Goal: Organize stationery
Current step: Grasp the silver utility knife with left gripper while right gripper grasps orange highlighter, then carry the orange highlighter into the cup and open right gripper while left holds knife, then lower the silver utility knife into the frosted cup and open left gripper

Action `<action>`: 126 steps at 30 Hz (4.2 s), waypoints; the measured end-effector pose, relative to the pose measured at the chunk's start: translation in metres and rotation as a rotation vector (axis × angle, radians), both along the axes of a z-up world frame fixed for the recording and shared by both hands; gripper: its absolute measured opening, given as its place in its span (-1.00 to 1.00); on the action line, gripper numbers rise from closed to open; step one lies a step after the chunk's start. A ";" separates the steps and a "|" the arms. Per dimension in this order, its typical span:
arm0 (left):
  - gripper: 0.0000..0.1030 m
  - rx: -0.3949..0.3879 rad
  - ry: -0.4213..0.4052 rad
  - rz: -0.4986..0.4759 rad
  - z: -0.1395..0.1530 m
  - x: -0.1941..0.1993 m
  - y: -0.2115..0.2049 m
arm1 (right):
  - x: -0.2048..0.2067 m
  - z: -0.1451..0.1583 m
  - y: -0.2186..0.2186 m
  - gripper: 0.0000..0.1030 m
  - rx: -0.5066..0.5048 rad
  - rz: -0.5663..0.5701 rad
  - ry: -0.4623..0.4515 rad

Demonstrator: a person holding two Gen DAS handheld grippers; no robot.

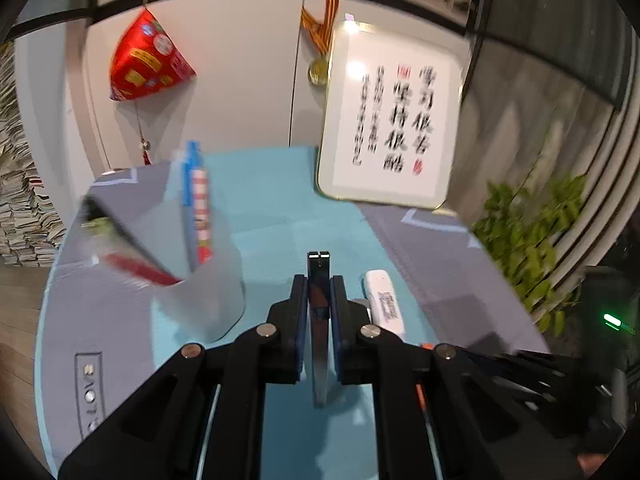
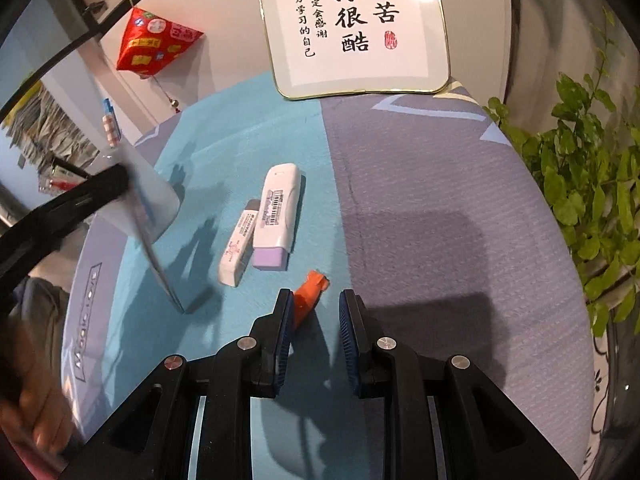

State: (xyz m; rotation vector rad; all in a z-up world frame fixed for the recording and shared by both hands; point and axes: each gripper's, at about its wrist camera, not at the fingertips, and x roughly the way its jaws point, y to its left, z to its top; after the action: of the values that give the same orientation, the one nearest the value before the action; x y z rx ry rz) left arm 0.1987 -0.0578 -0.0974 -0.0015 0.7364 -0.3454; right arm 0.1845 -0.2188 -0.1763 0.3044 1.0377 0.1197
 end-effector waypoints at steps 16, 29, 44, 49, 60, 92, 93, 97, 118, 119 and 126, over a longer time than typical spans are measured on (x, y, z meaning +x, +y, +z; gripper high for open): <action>-0.82 -0.069 -0.118 0.062 0.023 -0.050 0.058 | 0.015 -0.002 0.013 -0.56 0.041 -0.085 0.142; -0.82 -0.108 -0.109 0.106 0.020 -0.062 0.096 | 0.014 0.035 0.046 -0.72 -0.023 0.023 0.030; -0.82 -0.110 -0.147 0.159 0.027 -0.081 0.118 | 0.041 0.147 0.139 -0.72 -0.060 0.239 -0.352; -0.82 -0.110 -0.158 0.185 0.028 -0.086 0.128 | 0.069 0.145 0.159 -0.72 -0.112 0.223 -0.381; -0.82 -0.118 -0.144 0.188 0.023 -0.082 0.135 | 0.089 0.105 0.159 -0.72 -0.106 0.202 -0.318; -0.82 -0.082 -0.145 0.136 0.031 -0.079 0.100 | 0.038 0.087 0.088 -0.72 -0.048 0.169 -0.258; -0.82 -0.078 -0.148 0.135 0.032 -0.079 0.098 | 0.036 0.085 0.082 -0.72 -0.046 0.163 -0.250; -0.82 -0.055 -0.154 0.132 0.038 -0.077 0.087 | 0.030 0.079 0.063 -0.72 -0.032 0.138 -0.232; -0.82 0.000 -0.306 0.155 0.103 -0.017 0.051 | 0.000 0.063 -0.015 -0.72 0.006 0.047 -0.229; -0.82 0.000 -0.310 0.160 0.104 -0.012 0.052 | -0.001 0.062 -0.016 -0.72 0.007 0.046 -0.228; -0.82 0.026 -0.278 0.210 0.094 0.024 0.062 | -0.001 0.056 -0.014 -0.72 -0.003 0.060 -0.216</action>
State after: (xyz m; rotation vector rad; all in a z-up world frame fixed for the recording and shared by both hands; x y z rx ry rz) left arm 0.2222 0.0037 -0.0035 -0.0056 0.4595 -0.1314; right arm 0.1839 -0.2328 -0.1201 0.2519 0.8328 0.2010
